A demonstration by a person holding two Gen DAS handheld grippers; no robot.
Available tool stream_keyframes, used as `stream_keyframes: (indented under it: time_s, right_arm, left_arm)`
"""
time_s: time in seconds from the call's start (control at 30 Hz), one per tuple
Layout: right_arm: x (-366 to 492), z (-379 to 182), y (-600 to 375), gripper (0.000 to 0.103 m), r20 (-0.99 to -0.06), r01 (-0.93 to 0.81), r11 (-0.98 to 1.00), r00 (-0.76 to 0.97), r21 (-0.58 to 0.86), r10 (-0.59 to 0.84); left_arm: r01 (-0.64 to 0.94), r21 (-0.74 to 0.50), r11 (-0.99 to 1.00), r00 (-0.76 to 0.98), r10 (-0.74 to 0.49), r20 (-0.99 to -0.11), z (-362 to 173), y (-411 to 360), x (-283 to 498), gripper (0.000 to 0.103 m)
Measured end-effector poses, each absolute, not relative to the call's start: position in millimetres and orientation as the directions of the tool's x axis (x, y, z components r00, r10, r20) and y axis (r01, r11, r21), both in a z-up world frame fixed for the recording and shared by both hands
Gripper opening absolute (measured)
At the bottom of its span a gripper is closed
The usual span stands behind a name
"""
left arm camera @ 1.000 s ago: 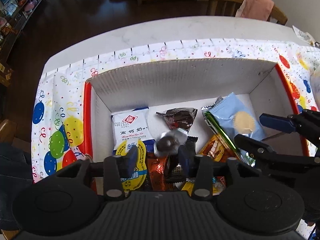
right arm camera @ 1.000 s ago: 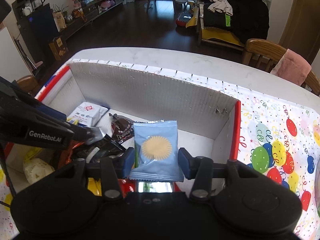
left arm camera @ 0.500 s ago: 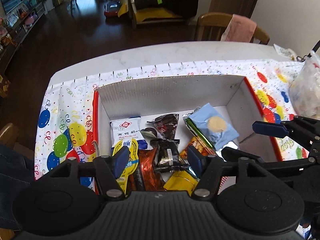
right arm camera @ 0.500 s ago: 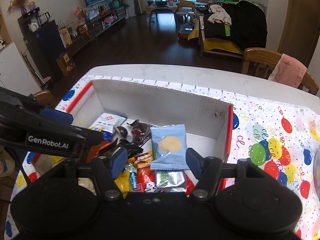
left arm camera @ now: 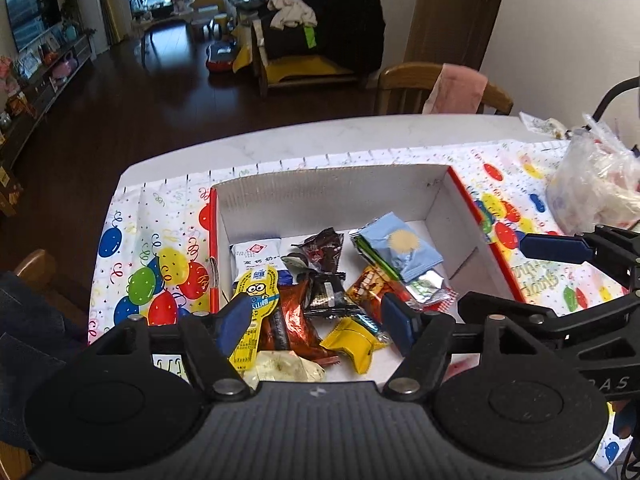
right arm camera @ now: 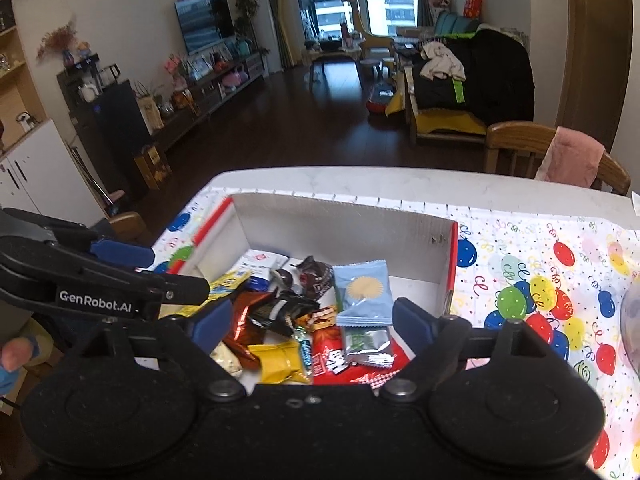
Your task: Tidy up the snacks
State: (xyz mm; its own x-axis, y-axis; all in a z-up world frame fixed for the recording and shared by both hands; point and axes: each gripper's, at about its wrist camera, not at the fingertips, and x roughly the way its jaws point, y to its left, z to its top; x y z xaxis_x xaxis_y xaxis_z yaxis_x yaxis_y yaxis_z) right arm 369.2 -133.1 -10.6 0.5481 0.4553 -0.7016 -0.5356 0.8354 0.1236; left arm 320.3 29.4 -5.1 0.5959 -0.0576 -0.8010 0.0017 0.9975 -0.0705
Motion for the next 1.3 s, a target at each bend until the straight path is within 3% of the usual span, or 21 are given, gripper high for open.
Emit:
stream_keyframes:
  time_s: [0.13, 0.33, 0.63, 0.7, 1.3]
  right_arm:
    - [355, -3, -138, 0.094, -0.677, -0.542, 0.830, 0.562, 0.132, 0.475]
    - [338, 7, -147, 0.103, -0.642, -0.548, 0.826, 0.588, 0.133, 0.493]
    - [325, 14, -161, 0.103, -0.595, -0.526, 0.834, 0.620, 0.169, 0.512]
    - [322, 15, -163, 0.103, -0.589, -0.523, 0.834, 0.623, 0.177, 0.515]
    - [300, 17, -177, 0.103, -0.559, -0.501, 0.847, 0.657, 0.178, 0.506]
  left_arm:
    - [0.011, -0.064, 0.998, 0.627, -0.056, -0.777, 3, 26, 302, 0.071]
    - [0.026, -0.066, 0.997, 0.668, -0.067, -0.741, 12, 21, 275, 0.080]
    - [0.023, -0.083, 0.996, 0.710, -0.074, -0.700, 19, 17, 247, 0.092]
    - [0.019, -0.091, 0.996, 0.719, -0.077, -0.691, 20, 18, 243, 0.100]
    - [-0.018, -0.113, 0.993, 0.734, -0.063, -0.676, 24, 17, 219, 0.102]
